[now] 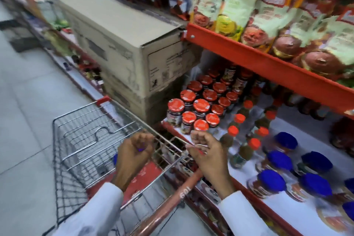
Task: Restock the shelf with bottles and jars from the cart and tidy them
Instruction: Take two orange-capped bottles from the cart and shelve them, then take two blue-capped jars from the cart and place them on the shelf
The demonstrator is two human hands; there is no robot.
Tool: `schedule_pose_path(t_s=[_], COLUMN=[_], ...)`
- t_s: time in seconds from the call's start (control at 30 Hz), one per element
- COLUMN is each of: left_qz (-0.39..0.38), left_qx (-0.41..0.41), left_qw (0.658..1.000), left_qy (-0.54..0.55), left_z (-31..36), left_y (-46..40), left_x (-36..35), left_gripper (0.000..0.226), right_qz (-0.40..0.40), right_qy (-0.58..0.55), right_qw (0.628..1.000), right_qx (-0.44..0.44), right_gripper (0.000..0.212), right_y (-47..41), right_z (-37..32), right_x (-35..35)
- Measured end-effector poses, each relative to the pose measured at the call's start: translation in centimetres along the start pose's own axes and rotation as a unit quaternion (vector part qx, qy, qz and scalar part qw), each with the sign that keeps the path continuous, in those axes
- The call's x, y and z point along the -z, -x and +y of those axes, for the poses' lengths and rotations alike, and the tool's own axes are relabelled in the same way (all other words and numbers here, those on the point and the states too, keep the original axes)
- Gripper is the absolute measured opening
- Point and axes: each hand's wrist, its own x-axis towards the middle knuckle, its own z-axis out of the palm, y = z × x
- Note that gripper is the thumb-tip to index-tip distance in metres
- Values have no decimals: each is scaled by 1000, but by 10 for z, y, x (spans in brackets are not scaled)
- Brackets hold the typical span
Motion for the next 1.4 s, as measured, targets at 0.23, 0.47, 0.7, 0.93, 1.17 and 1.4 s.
schedule_pose_path(t_s=[0.23, 0.47, 0.7, 0.93, 1.17, 1.4], left_qz=[86, 54, 85, 84, 49, -14], left_qx=[191, 293, 262, 237, 212, 76], left_qw=[975, 954, 961, 968, 976, 997], left_qy=[69, 33, 18, 19, 18, -3], left_z=[-109, -143, -159, -169, -161, -94], left_y=[6, -12, -25, -30, -31, -24], left_x=[58, 46, 21, 17, 32, 70], left_gripper=[26, 35, 54, 55, 57, 55], right_qz=[-219, -298, -295, -271, -268, -180], right_qy=[48, 132, 178, 180, 185, 112], right_qw=[973, 935, 928, 936, 938, 977], right_qx=[-47, -143, -142, -137, -122, -35], right_gripper=[38, 61, 73, 75, 67, 55], right_y=[-54, -100, -109, -114, -109, -83], right_z=[38, 83, 106, 117, 94, 30], right_x=[-125, -199, -218, -224, -204, -111])
